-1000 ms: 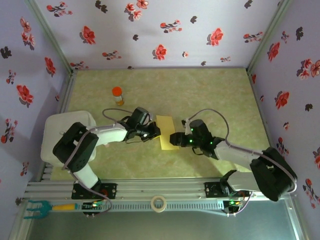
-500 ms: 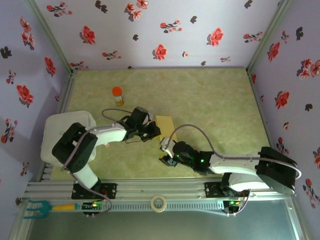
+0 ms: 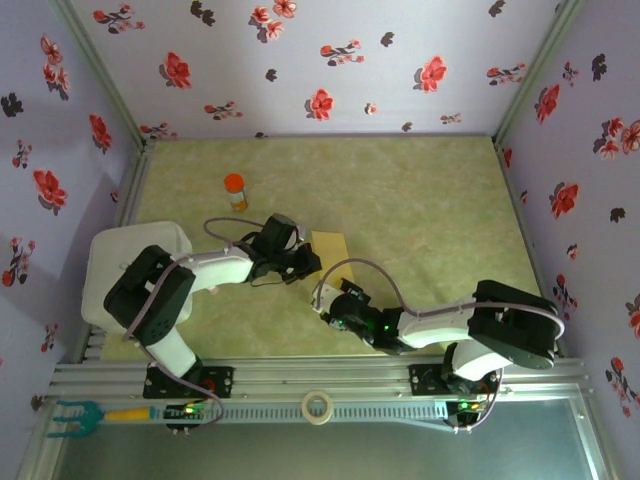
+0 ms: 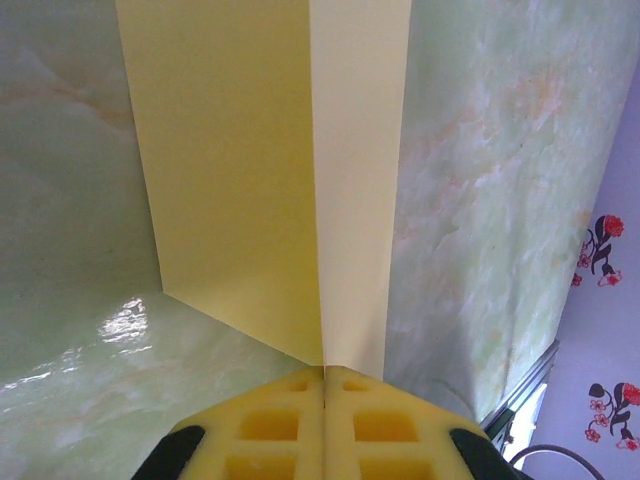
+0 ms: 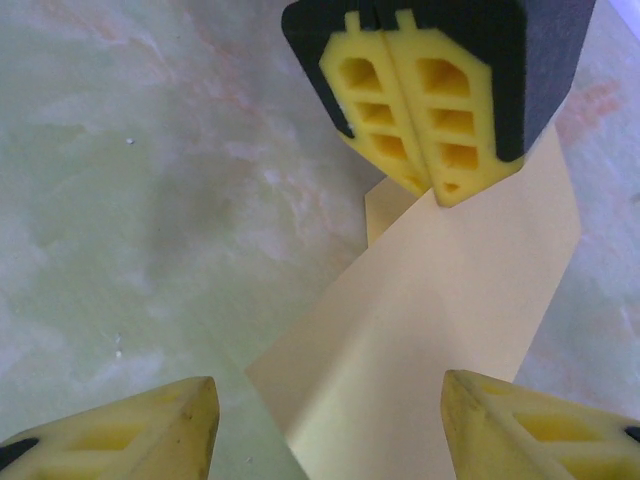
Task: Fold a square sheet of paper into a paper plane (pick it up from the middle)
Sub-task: Third fold the triangle at the center of the table.
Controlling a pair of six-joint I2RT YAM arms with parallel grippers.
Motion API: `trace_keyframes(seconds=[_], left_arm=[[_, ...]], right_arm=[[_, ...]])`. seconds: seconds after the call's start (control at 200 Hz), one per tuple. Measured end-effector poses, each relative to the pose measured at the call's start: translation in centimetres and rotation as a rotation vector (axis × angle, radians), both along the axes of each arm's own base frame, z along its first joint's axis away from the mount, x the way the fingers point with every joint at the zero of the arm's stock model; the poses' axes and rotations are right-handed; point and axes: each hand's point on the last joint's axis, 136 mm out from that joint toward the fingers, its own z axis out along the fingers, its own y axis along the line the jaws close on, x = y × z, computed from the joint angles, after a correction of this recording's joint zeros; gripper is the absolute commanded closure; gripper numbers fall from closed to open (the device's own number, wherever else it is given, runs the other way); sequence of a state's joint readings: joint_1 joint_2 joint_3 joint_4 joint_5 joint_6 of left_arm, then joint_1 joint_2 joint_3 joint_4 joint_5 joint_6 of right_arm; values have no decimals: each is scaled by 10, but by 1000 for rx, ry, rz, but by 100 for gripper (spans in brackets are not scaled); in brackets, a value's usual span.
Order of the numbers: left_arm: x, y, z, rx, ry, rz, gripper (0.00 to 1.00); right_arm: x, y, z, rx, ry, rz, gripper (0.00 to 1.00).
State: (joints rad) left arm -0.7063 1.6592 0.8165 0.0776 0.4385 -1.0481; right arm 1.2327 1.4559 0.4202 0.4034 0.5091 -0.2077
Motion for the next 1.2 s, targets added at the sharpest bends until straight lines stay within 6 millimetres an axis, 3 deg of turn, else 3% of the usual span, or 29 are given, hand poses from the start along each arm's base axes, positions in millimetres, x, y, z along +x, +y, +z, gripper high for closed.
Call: trace_keyframes(seconds=[0.435, 1.2], left_arm=[[1, -1, 1, -5, -4, 0, 96], [1, -1, 2, -8, -7, 1, 96]], right_arm=[[5, 4, 24, 76, -51, -24, 66], [4, 0, 19, 63, -35, -35, 81]])
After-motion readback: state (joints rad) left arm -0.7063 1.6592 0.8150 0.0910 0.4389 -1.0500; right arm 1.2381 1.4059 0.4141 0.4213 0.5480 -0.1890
